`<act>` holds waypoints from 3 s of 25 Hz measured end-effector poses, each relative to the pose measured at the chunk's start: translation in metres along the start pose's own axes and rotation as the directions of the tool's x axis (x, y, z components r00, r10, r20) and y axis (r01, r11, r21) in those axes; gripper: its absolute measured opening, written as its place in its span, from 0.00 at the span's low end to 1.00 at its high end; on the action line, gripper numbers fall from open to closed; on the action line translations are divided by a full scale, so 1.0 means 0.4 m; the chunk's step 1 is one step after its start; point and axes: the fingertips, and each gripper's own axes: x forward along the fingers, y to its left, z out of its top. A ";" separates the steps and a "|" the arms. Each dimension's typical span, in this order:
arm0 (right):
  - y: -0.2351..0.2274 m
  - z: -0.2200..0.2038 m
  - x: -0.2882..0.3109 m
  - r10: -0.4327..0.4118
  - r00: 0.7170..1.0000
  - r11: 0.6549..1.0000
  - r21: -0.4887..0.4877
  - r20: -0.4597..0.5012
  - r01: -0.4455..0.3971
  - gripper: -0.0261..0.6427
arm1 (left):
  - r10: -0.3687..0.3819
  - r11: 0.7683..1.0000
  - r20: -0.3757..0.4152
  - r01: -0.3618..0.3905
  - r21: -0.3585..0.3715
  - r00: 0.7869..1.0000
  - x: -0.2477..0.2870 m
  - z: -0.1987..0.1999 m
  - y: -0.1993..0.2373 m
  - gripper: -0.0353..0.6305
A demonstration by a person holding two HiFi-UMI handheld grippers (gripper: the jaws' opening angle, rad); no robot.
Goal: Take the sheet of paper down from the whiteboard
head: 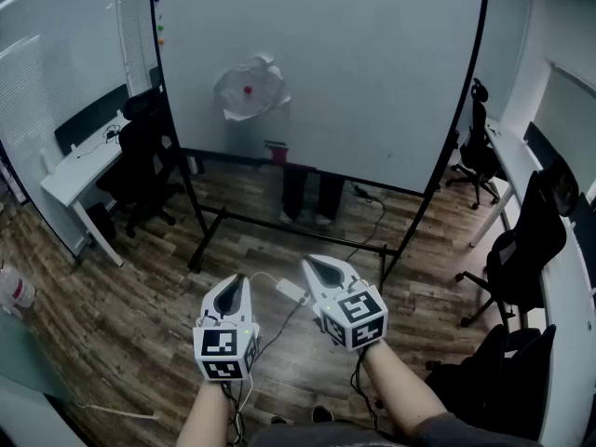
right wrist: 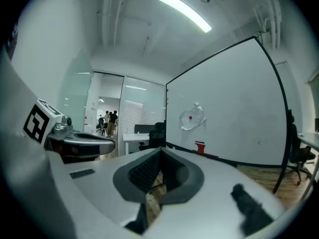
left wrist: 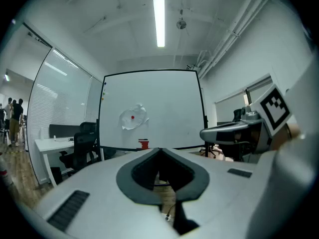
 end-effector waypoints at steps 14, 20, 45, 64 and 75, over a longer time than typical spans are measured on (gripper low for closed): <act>0.044 -0.061 0.052 0.039 0.998 0.999 0.002 -0.052 -0.039 0.07 | 0.028 1.000 -0.019 -0.028 -0.005 0.999 0.009 -0.027 0.060 0.09; 0.074 -0.059 0.076 0.030 0.999 0.999 0.031 -0.042 -0.029 0.07 | 0.010 1.000 -0.008 -0.010 -0.006 1.000 -0.008 -0.030 0.093 0.09; -0.095 -0.103 0.367 -0.016 0.998 0.993 0.113 -0.055 0.022 0.07 | -0.009 1.000 -0.028 0.008 -0.028 1.000 0.235 -0.042 0.263 0.09; -0.486 -0.055 0.630 -0.006 0.999 0.979 0.204 -0.032 0.012 0.07 | 0.017 1.000 -0.044 -0.017 -0.002 0.999 0.696 0.065 0.279 0.09; -0.539 -0.025 0.721 -0.032 0.999 0.978 0.206 -0.017 0.035 0.07 | 0.052 0.999 -0.022 -0.052 0.001 0.998 0.751 0.095 0.316 0.09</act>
